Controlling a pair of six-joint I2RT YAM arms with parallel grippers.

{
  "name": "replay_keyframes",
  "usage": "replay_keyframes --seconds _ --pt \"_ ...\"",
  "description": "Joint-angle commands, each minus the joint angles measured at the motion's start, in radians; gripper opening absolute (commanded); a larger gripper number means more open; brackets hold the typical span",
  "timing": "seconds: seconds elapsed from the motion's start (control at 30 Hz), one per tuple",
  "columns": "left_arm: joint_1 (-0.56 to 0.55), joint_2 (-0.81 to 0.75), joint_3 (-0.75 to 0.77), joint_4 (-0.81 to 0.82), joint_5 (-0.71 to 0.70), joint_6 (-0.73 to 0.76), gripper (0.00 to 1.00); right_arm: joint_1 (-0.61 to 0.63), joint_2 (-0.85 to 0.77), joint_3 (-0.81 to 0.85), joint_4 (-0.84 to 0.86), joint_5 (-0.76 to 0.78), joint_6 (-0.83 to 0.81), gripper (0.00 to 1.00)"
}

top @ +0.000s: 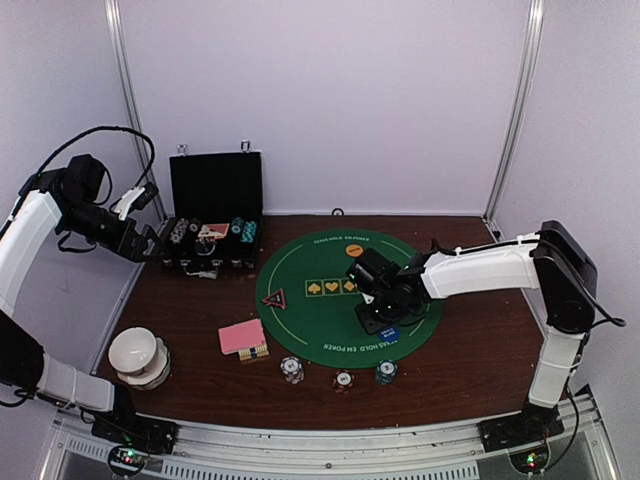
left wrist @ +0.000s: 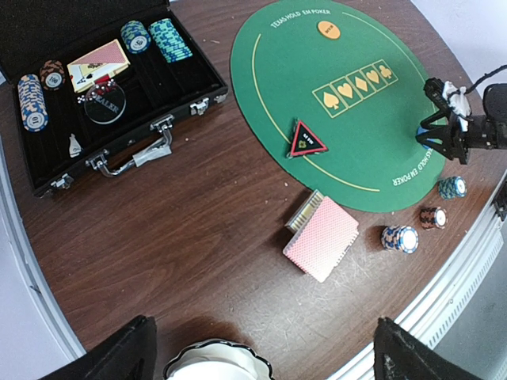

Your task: Distribute texas hold em gaming equipment

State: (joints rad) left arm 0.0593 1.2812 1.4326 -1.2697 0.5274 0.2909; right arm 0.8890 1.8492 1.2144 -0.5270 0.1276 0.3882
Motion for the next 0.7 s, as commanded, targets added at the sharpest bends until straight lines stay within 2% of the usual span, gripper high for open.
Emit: replay_keyframes --seconds 0.0,0.47,0.67 --pt "0.005 -0.023 0.0 0.002 0.01 0.016 0.97 -0.026 0.027 -0.013 0.002 0.006 -0.004 0.4" --pt "0.005 -0.019 -0.003 0.002 0.014 0.014 0.98 -0.058 0.02 -0.105 0.041 -0.045 0.015 0.37" --pt "0.005 -0.019 0.0 0.002 0.015 0.014 0.98 -0.048 -0.064 -0.107 -0.022 -0.049 0.002 0.38"
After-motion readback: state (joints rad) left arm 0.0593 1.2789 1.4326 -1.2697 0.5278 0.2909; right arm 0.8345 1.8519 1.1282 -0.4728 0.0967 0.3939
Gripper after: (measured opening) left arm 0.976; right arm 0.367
